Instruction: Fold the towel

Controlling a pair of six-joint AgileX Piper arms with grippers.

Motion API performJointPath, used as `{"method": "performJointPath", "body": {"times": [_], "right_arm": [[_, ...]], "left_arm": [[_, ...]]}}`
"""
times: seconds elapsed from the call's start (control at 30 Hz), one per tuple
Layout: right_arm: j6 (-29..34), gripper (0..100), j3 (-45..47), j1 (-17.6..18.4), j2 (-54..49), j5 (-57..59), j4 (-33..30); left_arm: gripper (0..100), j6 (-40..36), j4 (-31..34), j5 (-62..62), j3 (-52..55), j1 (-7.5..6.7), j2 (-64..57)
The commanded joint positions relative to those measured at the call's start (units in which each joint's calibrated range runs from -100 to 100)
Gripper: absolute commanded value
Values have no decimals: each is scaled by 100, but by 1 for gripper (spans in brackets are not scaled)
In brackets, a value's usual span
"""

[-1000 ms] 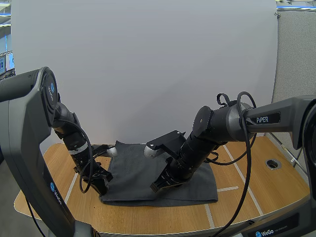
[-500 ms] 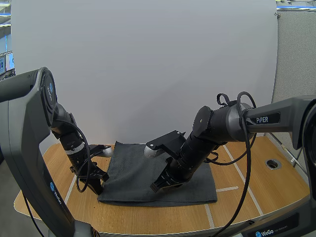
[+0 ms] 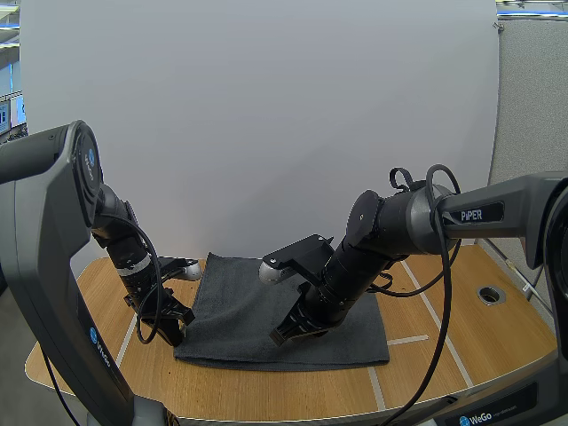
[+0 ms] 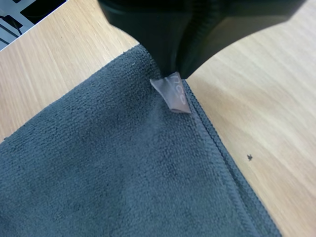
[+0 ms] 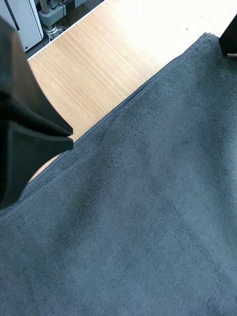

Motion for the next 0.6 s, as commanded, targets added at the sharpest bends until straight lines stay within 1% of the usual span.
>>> {"method": "performJointPath", "body": {"times": [0.0, 0.1, 0.13, 0.17, 0.2, 0.27, 0.4, 0.57], "right_arm": [[-38, 0, 25, 10, -30, 10, 3], [-38, 0, 25, 10, -30, 10, 3], [-38, 0, 25, 10, -30, 10, 3], [-38, 0, 25, 10, -30, 10, 3], [-38, 0, 25, 10, -30, 10, 3], [-38, 0, 25, 10, -30, 10, 3], [-38, 0, 25, 10, -30, 10, 3], [-38, 0, 25, 10, -30, 10, 3]], "left_arm": [[31, -129, 37, -47, 15, 7, -59], [69, -129, 37, -35, 15, 7, -59], [80, -129, 37, -35, 15, 7, -59], [87, -119, 37, -35, 15, 7, -59], [92, -119, 37, -35, 15, 7, -59], [96, -119, 37, -35, 15, 7, -59], [95, -119, 87, -53, 15, 7, -59], [95, -119, 326, -53, 15, 7, -59]]}}
